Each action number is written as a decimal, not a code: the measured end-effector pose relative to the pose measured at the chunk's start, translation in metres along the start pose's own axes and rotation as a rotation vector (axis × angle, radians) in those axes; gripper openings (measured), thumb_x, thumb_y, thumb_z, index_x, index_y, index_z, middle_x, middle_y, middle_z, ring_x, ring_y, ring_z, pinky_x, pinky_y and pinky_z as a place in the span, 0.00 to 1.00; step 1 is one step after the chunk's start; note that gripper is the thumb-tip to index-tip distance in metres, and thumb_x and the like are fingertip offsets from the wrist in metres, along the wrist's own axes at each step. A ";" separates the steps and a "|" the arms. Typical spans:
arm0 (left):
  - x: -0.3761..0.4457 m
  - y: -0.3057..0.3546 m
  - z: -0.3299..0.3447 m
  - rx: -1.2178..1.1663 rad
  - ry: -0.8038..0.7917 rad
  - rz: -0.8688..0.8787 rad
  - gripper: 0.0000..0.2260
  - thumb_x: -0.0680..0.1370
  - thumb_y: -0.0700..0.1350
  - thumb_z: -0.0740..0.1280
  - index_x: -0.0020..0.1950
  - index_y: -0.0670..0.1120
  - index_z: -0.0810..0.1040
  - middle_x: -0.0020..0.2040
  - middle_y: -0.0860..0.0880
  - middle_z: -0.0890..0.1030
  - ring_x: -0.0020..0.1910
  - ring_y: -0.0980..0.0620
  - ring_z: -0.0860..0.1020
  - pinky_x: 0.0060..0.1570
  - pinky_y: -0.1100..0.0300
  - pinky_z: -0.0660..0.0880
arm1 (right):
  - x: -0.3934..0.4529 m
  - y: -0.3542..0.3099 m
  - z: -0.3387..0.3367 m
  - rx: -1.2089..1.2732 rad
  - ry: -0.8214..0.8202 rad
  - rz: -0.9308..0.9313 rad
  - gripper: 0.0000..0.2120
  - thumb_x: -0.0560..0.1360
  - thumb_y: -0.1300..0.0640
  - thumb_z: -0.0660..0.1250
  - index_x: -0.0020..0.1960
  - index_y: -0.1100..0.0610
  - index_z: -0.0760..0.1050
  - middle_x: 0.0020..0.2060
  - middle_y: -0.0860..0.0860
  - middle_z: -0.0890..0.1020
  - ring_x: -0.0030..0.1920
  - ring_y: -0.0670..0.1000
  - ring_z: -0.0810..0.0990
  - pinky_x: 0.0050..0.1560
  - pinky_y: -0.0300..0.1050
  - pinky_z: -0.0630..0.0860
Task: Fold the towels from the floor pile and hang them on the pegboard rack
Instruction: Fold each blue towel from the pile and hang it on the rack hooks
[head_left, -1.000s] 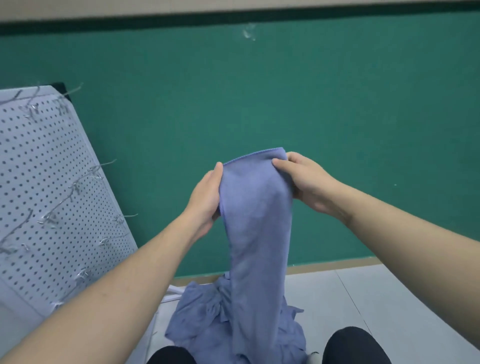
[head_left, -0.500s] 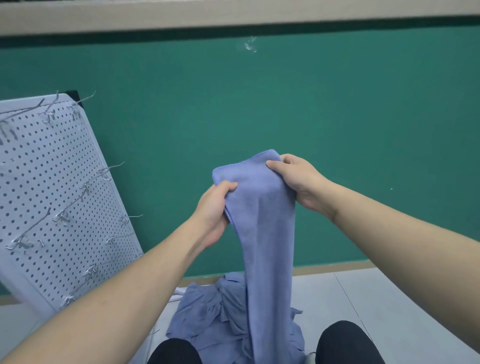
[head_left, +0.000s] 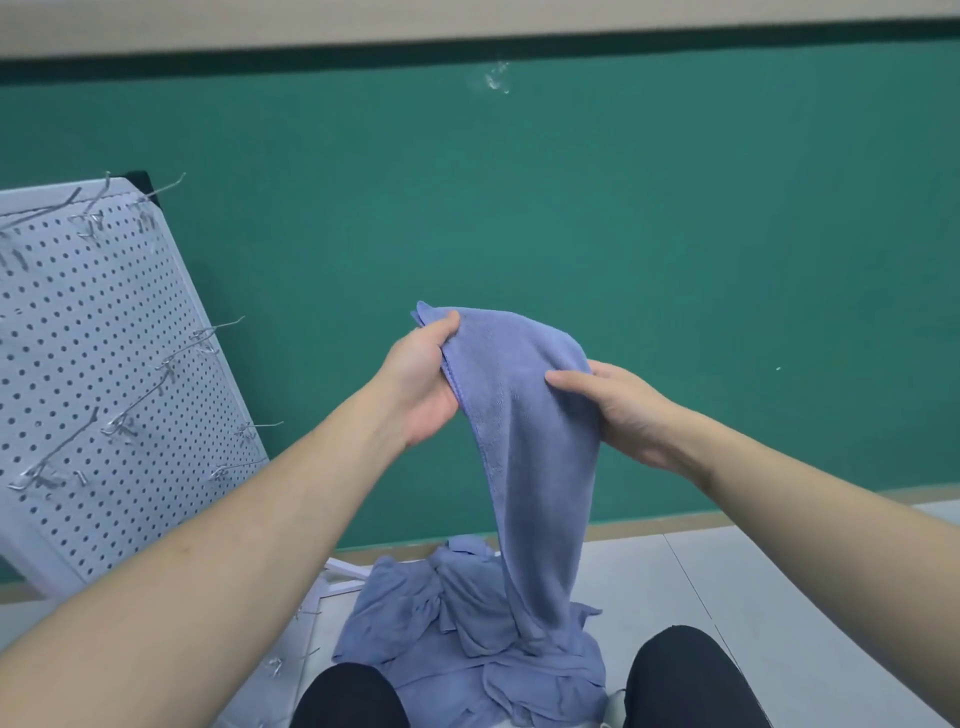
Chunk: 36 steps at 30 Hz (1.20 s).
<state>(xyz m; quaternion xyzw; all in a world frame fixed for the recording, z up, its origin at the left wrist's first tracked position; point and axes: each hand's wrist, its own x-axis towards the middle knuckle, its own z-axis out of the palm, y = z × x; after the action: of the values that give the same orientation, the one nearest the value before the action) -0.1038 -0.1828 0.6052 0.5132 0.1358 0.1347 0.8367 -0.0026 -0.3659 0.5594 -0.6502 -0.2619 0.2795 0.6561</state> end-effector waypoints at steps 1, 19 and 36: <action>0.003 -0.001 -0.002 0.001 0.037 0.019 0.15 0.86 0.47 0.57 0.64 0.38 0.75 0.57 0.42 0.84 0.50 0.49 0.85 0.46 0.55 0.82 | 0.000 -0.002 0.002 -0.012 0.027 -0.019 0.12 0.80 0.53 0.67 0.60 0.56 0.81 0.55 0.52 0.86 0.58 0.52 0.83 0.60 0.47 0.77; -0.029 -0.082 -0.018 0.357 0.242 0.226 0.08 0.83 0.51 0.64 0.53 0.52 0.82 0.51 0.54 0.86 0.50 0.56 0.83 0.51 0.58 0.79 | 0.000 -0.021 0.024 -0.400 0.197 0.025 0.15 0.83 0.48 0.57 0.54 0.50 0.81 0.51 0.44 0.85 0.54 0.46 0.82 0.57 0.44 0.78; -0.014 -0.060 0.005 0.011 0.252 0.126 0.12 0.86 0.56 0.52 0.60 0.55 0.73 0.58 0.52 0.83 0.55 0.53 0.83 0.48 0.57 0.80 | -0.014 -0.008 0.020 -0.025 -0.091 -0.040 0.21 0.77 0.43 0.65 0.69 0.42 0.73 0.63 0.44 0.81 0.63 0.49 0.80 0.58 0.50 0.76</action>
<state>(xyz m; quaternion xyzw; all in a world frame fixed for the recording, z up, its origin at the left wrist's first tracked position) -0.1097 -0.2184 0.5554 0.5042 0.2083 0.2496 0.8000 -0.0266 -0.3617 0.5677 -0.6397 -0.3079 0.2920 0.6409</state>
